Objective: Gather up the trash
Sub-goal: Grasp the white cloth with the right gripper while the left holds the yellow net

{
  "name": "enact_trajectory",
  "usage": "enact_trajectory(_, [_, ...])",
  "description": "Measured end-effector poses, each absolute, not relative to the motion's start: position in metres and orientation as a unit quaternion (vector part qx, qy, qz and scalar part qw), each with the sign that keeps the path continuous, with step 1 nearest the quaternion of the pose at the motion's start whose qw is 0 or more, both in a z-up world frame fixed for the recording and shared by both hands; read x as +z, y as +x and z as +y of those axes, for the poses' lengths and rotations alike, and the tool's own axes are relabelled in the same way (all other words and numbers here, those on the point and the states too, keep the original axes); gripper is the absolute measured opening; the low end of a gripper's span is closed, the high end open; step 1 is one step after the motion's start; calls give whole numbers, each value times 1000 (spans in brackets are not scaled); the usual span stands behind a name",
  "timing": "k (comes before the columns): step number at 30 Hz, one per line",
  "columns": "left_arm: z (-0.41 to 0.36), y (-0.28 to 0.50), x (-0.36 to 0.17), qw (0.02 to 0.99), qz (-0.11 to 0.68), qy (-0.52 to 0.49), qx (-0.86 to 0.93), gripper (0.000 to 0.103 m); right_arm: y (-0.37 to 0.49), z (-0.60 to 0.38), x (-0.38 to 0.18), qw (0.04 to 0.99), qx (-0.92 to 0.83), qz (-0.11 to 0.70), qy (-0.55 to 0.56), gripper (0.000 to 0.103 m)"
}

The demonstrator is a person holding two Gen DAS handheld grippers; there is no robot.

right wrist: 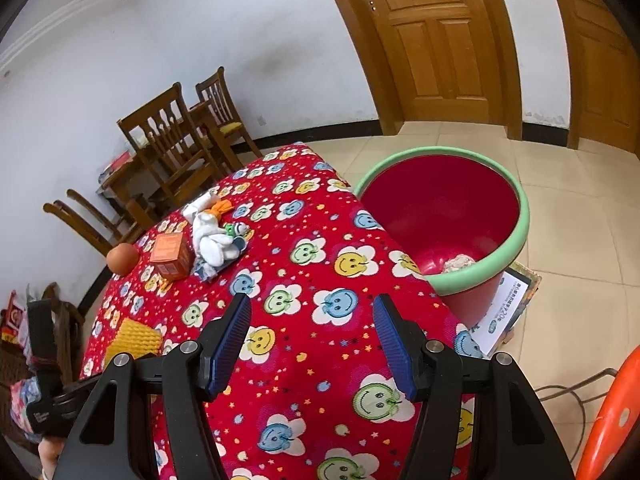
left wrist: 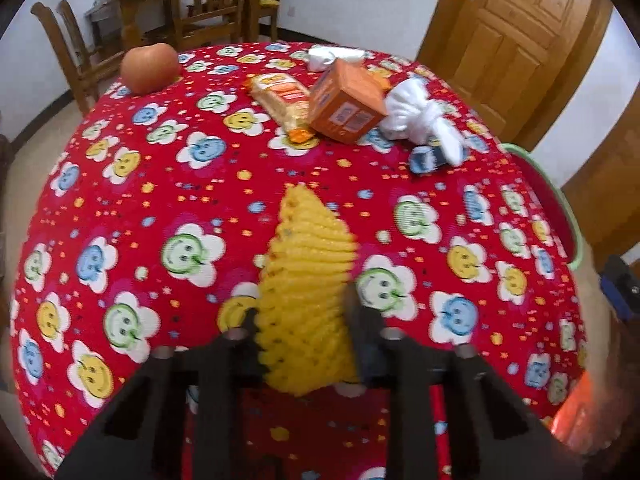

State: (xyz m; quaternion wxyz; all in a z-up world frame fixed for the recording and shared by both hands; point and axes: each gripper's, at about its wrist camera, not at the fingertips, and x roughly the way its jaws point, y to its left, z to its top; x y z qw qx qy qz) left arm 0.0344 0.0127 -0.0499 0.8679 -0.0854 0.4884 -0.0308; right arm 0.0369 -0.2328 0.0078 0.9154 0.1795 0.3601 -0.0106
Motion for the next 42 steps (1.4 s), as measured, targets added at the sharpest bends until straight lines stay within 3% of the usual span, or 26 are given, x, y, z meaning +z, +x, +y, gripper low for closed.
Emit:
enact_trajectory(1, [14,33,-48,868,486,-92,-41,13,38,-230,9,916,-10,361,177,65])
enact_trajectory(4, [15,27,-41,872,476,-97,-57,11,41,-220,11,917,-3,362,168,65])
enact_trajectory(17, [40,44,-6,893,436,-100,-43,11,94,-169,7,913,44,387,123,65])
enact_trajectory(39, [49,107,-4,895,432,-107,-33,11,214,-127,-30,888,116,439,79,64])
enact_trajectory(41, [47,110,-4,894,433,-107,-35,11,219,-125,-31,886,124,439,78,60])
enact_trajectory(42, [46,110,-4,894,433,-105,-35,11,220,-123,-31,885,127,441,77,53])
